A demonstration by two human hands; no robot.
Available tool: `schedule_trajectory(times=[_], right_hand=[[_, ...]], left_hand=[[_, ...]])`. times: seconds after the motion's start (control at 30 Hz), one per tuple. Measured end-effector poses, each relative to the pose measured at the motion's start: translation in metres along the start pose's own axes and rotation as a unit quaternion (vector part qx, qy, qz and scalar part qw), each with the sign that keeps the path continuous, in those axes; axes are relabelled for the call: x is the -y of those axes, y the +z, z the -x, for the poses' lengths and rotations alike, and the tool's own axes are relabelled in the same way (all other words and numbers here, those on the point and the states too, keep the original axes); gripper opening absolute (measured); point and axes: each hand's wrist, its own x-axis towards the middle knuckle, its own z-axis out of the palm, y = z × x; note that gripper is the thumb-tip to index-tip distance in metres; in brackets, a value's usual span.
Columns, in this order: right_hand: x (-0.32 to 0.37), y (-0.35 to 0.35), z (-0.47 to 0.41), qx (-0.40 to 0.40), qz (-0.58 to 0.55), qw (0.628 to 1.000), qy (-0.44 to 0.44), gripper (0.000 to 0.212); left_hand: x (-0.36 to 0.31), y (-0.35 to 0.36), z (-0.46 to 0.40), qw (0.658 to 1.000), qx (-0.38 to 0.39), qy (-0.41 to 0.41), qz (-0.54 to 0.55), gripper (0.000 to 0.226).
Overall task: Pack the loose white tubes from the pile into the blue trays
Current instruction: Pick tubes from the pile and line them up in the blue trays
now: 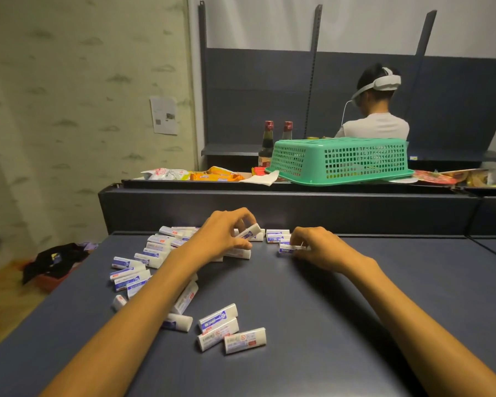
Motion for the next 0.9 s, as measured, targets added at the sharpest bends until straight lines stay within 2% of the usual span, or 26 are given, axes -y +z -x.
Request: schedule_trajectory(times=[0.27,0.43,0.57,0.73,0.83,0.9], right_hand=[[-0.005,-0.013,0.013,-0.061,-0.174,0.983,-0.001,0.015],[-0.013,-0.015,0.018,-0.078,-0.296,0.952,-0.006,0.014],[-0.013,-0.012,0.023,-0.102,-0.39,0.915,-0.002,0.03],[-0.014,-0.011,0.028,-0.122,-0.437,0.891,-0.015,0.015],[-0.014,-0.012,0.031,-0.112,-0.457,0.882,-0.02,0.037],[-0.013,-0.011,0.033,-0.117,-0.44,0.89,-0.028,0.044]], left_hand=[[-0.004,-0.003,0.008,0.998,-0.029,-0.026,0.045,0.035],[-0.009,-0.002,0.012,0.999,-0.035,-0.014,0.036,0.029],[-0.013,0.002,0.015,0.999,-0.046,-0.018,0.021,0.029],[-0.017,0.007,0.022,0.994,-0.1,0.031,-0.012,0.026],[-0.019,0.009,0.028,0.991,-0.126,0.045,-0.025,0.028],[-0.021,0.008,0.032,0.989,-0.139,0.049,-0.023,0.028]])
